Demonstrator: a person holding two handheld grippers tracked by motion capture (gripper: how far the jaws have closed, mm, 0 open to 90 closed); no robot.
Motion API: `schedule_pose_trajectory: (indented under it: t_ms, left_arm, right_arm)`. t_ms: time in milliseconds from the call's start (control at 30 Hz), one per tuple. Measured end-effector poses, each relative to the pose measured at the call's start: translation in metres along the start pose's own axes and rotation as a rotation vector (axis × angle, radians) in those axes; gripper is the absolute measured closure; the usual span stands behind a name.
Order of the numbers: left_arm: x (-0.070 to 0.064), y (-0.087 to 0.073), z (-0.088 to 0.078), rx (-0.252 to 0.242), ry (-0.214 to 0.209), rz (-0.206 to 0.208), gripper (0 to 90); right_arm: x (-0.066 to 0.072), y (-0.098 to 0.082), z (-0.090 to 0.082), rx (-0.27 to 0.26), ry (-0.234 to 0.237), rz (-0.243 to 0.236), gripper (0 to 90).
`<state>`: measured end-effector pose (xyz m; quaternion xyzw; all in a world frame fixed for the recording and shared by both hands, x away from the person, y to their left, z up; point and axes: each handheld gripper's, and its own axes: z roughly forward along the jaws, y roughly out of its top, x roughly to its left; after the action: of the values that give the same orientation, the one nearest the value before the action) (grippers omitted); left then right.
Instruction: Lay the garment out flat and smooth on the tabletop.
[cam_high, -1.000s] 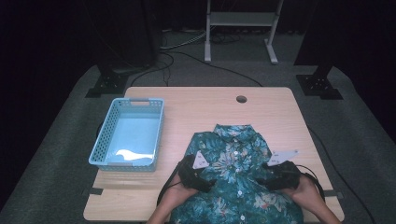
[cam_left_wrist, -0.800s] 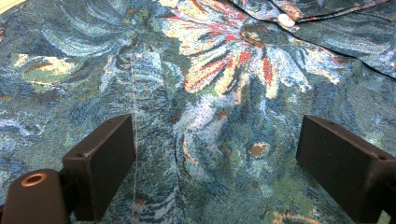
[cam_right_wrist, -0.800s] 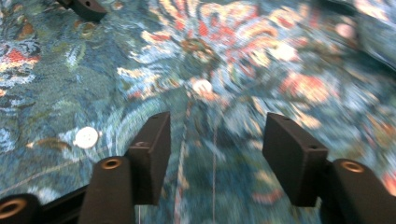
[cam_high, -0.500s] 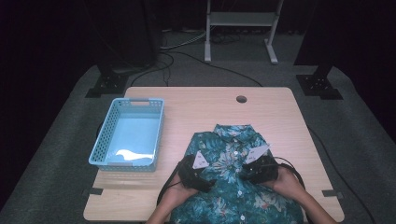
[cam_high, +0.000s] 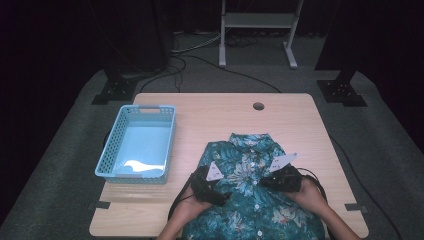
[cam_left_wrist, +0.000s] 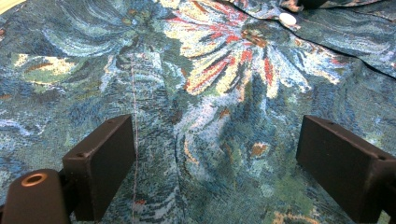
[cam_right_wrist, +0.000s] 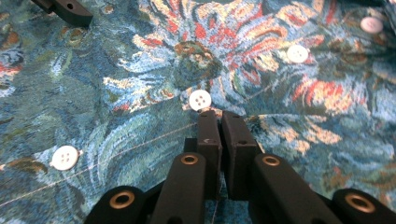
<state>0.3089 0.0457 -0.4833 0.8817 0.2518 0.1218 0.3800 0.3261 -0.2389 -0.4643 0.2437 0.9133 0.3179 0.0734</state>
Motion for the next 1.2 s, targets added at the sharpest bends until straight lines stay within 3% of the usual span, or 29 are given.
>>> schedule_pose_trajectory:
  t_ms: [533, 1200]
  left_arm:
    - [0.000, 0.000, 0.000, -0.001, 0.000, 0.000, 10.9]
    - [0.000, 0.000, 0.000, 0.000, 0.000, 0.000, 10.9]
  right_arm:
    - [-0.016, -0.015, -0.047, -0.010, -0.120, 0.011, 87.8]
    - [-0.039, -0.045, -0.077, 0.006, -0.213, 0.077, 87.7]
